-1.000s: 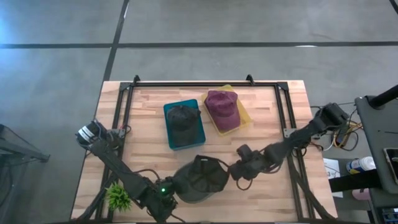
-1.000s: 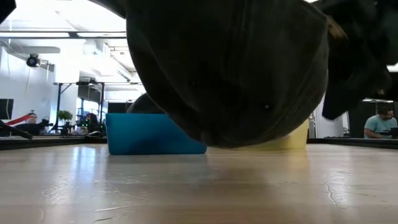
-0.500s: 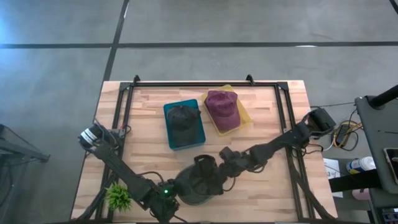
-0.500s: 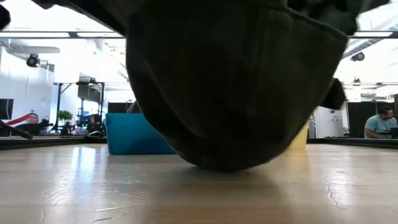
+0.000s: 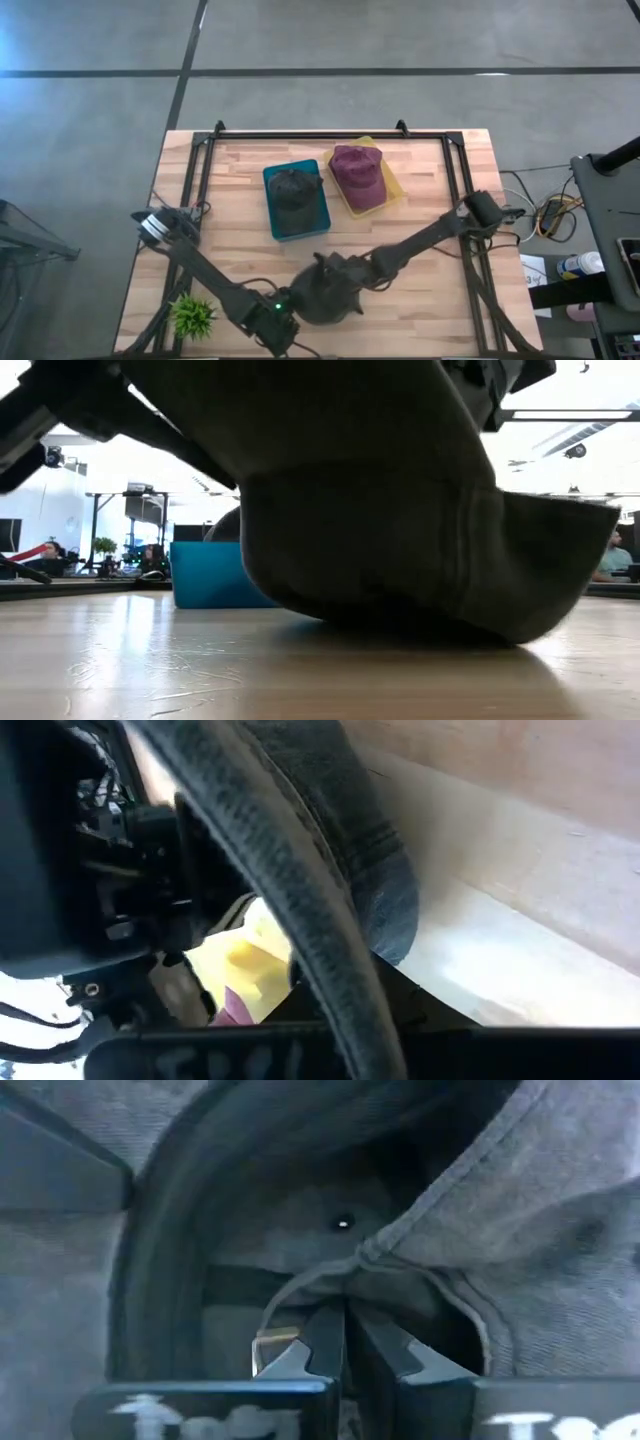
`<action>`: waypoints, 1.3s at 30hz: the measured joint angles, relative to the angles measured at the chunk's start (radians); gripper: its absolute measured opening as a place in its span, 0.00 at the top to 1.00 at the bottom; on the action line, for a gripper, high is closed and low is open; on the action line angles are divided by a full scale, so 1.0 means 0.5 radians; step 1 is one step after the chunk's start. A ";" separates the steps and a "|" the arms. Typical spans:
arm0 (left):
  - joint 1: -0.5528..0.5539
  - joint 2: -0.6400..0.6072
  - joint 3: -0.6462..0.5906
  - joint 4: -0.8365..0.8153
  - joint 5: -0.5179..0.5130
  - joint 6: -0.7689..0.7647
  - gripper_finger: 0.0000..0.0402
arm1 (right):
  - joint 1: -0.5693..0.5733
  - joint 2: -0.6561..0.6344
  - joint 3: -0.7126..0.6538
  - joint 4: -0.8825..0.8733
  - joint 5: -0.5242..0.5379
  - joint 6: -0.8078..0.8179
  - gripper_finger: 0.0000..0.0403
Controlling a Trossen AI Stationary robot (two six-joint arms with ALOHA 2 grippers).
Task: Pick & Place hat
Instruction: Put the black cap into the blue bin
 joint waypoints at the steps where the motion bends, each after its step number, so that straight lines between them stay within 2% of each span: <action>1: 0.001 0.010 0.000 -0.001 0.005 -0.015 0.98 | 0.002 0.032 0.034 0.012 -0.022 -0.002 0.97; 5: 0.000 0.050 0.000 -0.003 0.124 -0.092 0.98 | 0.013 0.069 0.132 0.039 -0.113 -0.098 0.97; 9: -0.001 0.085 0.000 0.014 0.131 -0.126 0.98 | 0.012 0.058 0.164 0.000 -0.132 -0.190 0.97; 16: 0.004 0.089 0.000 0.003 0.108 -0.177 0.98 | 0.010 -0.109 0.173 -0.427 -0.119 -0.298 0.97; 22: 0.004 0.088 0.007 0.009 0.059 -0.168 0.98 | 0.036 -0.278 0.163 -0.778 0.232 -0.298 0.97; 28: 0.005 0.087 0.061 0.017 -0.028 -0.158 0.98 | -0.015 -0.166 0.052 -0.650 0.194 -0.258 0.97; 34: 0.022 0.087 0.086 0.024 -0.021 -0.166 0.98 | -0.038 0.006 0.046 -0.421 0.014 -0.320 0.97; 39: 0.062 0.088 0.063 0.028 -0.021 -0.169 0.98 | -0.037 0.023 0.075 -0.181 -0.126 -0.349 0.97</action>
